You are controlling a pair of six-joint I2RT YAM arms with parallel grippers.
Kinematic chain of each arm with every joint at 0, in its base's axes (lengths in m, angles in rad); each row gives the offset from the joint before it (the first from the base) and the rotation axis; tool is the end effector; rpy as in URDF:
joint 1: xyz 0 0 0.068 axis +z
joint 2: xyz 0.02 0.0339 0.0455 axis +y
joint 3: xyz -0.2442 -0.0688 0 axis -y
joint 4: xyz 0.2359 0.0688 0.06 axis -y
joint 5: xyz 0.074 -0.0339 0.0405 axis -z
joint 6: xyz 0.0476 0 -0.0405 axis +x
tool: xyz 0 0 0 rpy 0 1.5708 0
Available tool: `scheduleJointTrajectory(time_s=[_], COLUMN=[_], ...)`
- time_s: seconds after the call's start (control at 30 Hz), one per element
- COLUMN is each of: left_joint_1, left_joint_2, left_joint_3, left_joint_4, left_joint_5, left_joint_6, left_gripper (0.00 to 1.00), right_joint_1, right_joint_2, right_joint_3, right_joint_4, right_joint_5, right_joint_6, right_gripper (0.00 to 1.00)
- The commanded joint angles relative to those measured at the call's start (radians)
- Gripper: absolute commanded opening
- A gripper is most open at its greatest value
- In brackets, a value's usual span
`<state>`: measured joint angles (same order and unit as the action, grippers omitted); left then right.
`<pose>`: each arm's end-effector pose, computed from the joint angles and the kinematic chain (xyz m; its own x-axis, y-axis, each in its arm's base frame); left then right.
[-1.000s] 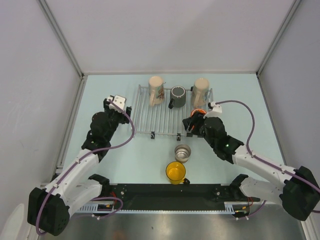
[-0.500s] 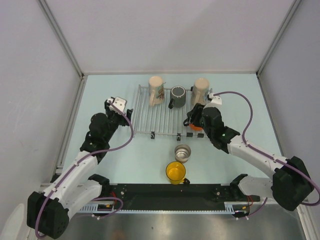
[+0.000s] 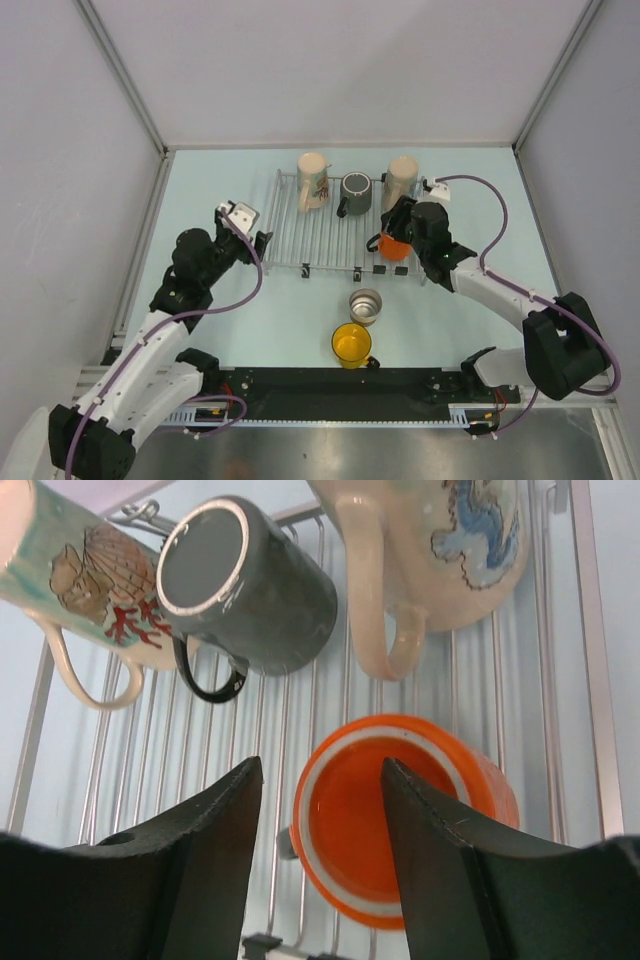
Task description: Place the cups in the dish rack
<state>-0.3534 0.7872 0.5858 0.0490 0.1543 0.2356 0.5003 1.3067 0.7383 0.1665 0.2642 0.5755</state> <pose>0.1949 -0.0797 0.2797 -0.0254 0.2552 -0.9665 0.5044 0.8381 0.2080 0.2672 0.1319 0.2259 -0.4252 0.3663 -0.8277 -0.0247 0.9094 0.4152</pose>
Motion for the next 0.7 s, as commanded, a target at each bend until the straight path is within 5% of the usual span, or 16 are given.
scheduleJointTrajectory(time_s=[0.0, 0.3, 0.67], left_joint_1=[-0.034, -0.337, -0.646], left_joint_2=[-0.055, -0.062, 0.148], left_joint_3=[0.081, 0.103, 0.085], left_joint_4=[-0.11, -0.227, -0.209], left_joint_5=[0.093, -0.065, -0.252], left_joint_6=[0.073, 0.192, 0.243], left_gripper=[0.72, 0.73, 0.71], right_joint_1=[-0.025, -0.028, 0.125], right_joint_2=[0.08, 0.037, -0.496], right_joint_3=[0.015, 0.049, 0.041], right_joint_4=[-0.018, -0.027, -0.117], right_joint_5=[-0.033, -0.069, -0.057], right_joint_6=[0.007, 0.011, -0.077], right_gripper=[0.56, 0.55, 0.58])
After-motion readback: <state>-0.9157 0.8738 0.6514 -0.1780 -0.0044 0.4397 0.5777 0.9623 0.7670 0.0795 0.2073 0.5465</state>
